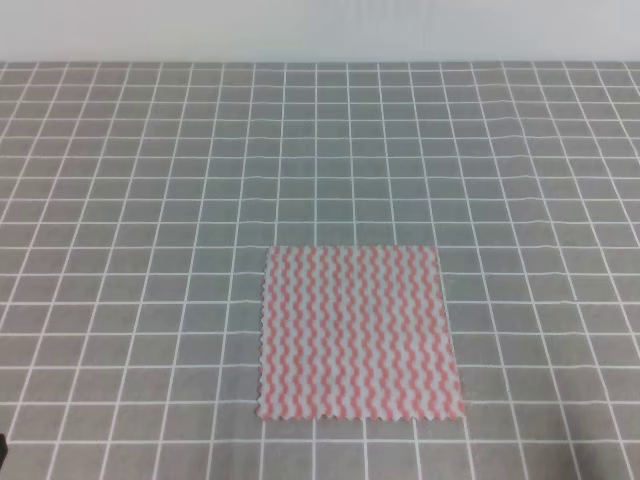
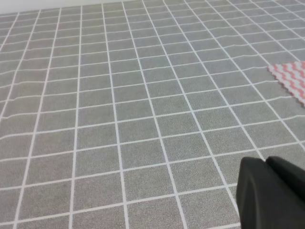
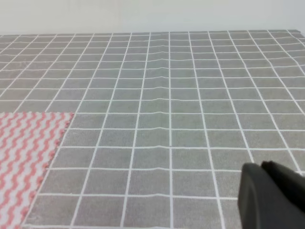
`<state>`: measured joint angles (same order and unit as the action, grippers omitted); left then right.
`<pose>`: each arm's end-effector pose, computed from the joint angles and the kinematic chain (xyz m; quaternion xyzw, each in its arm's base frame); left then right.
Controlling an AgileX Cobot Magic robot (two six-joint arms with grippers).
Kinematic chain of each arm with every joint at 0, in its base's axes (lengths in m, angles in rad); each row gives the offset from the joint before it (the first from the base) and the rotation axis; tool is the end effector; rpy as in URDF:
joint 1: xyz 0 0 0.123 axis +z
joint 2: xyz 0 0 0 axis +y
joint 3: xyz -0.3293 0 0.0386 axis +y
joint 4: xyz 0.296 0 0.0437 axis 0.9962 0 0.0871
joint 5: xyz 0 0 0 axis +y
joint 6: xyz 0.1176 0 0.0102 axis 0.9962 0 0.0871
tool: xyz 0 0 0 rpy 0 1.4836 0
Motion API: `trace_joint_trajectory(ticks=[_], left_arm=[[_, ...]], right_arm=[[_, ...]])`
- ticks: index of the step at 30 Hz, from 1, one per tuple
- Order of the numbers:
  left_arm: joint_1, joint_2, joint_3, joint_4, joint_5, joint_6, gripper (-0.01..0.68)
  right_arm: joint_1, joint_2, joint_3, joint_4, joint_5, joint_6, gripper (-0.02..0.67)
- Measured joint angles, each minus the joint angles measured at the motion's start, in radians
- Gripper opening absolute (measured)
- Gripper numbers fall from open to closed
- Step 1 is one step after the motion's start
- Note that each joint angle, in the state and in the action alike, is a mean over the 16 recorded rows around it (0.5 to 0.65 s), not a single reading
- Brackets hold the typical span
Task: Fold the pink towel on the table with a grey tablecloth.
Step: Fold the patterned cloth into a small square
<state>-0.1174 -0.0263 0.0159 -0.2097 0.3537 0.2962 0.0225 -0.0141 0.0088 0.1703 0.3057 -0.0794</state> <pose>0.0779 -0.0178 0.1706 0.1073 0.7819 -0.0341 0.6132 0.0811 0.0079 0.1777 0.0075 0.7769 0.0530 0.6273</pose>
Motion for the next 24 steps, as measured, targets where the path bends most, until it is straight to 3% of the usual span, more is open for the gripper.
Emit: trace_joint_trajectory(ticks=[24], left_arm=[[0.0,-0.003,0.003,0.0,-0.001,0.0,-0.002]], right_arm=[[0.0,0.001,0.003,0.0,-0.002,0.0,-0.016]])
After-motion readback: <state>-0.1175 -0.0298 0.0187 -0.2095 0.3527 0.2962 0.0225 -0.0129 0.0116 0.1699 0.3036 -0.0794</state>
